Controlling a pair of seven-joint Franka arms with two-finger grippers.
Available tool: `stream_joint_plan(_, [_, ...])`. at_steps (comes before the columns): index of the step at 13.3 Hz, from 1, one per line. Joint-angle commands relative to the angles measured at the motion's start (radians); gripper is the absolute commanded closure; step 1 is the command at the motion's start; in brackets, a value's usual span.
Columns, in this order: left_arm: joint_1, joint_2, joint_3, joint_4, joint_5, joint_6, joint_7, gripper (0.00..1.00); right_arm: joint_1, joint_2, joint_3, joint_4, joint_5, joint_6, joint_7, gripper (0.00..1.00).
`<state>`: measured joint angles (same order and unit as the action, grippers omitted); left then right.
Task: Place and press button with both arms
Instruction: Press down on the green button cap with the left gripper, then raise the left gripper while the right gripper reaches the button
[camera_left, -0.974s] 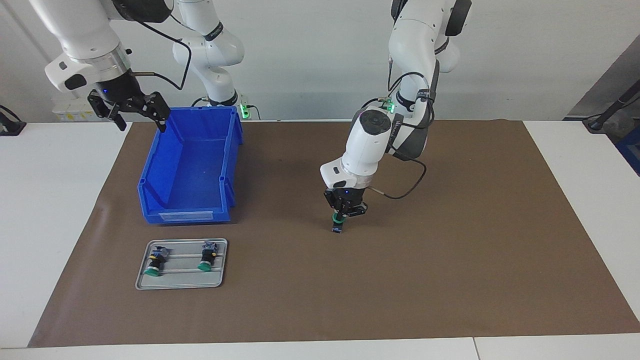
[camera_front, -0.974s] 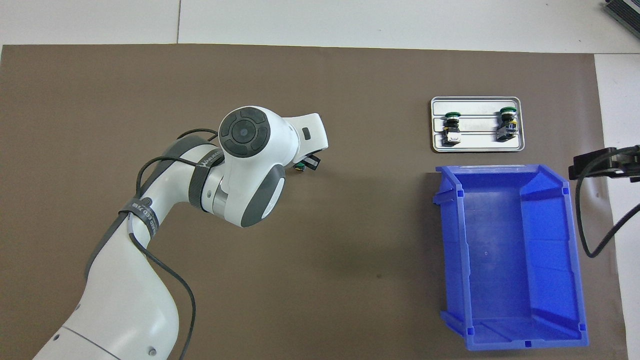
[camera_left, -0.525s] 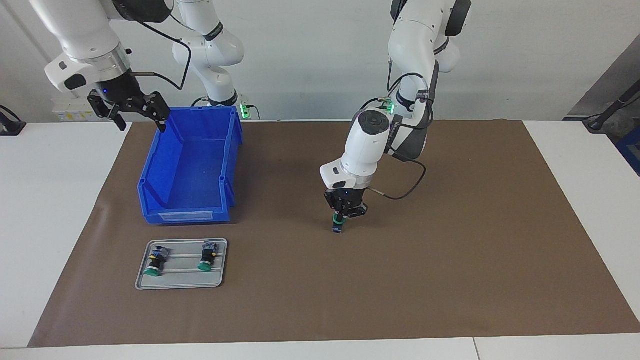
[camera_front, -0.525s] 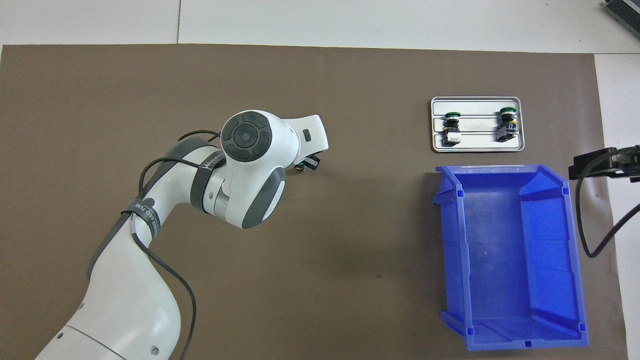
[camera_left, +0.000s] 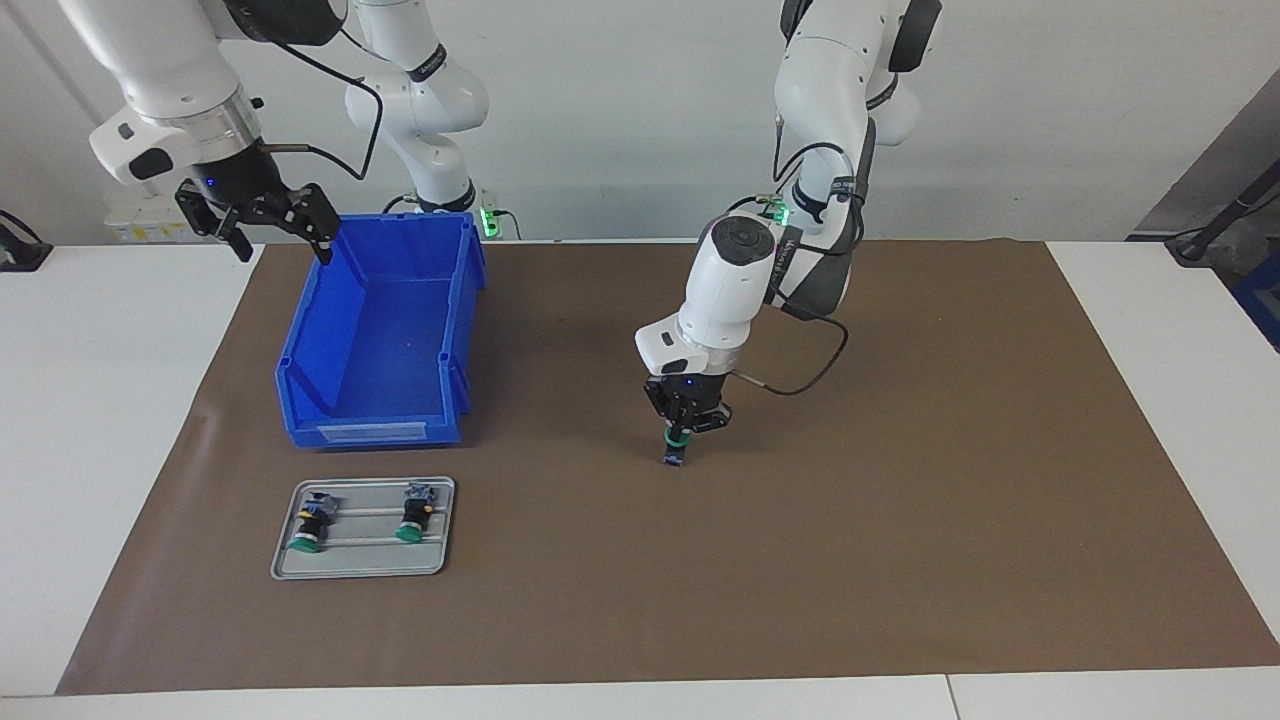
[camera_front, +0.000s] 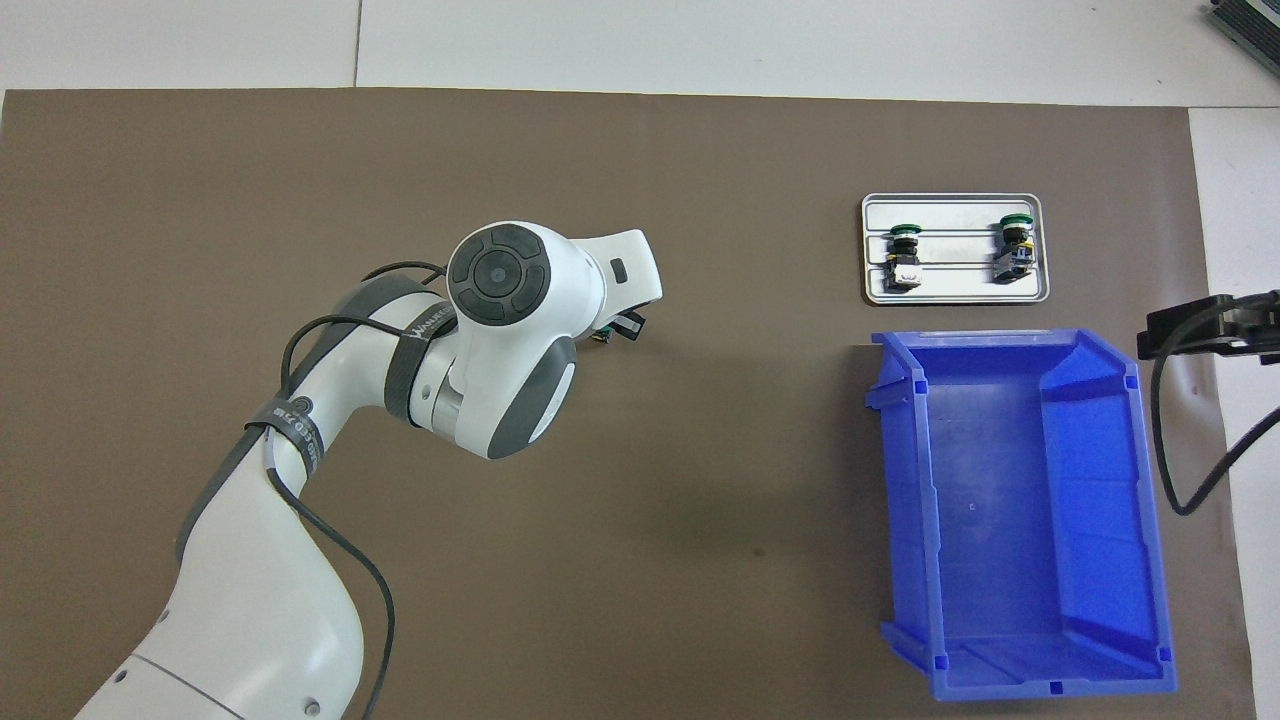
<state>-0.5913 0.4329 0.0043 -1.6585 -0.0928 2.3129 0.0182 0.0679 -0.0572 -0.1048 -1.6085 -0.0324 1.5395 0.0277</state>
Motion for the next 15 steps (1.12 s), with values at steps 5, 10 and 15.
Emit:
stream_joint_plan(5, [0.131, -0.199, 0.013, -0.032, 0.022, -0.277, -0.012, 0.46, -0.002, -0.01, 0.002, -0.014, -0.003, 0.031, -0.017, 0.0])
stream_joint_plan(10, [0.295, -0.281, 0.014, -0.076, 0.022, -0.432, 0.055, 0.0, 0.104, 0.048, 0.02, -0.011, 0.026, 0.126, 0.155, 0.0])
stream_joint_plan(15, [0.422, -0.359, 0.013, -0.066, 0.022, -0.526, 0.088, 0.0, 0.301, 0.233, 0.025, 0.065, 0.016, 0.269, 0.401, 0.0])
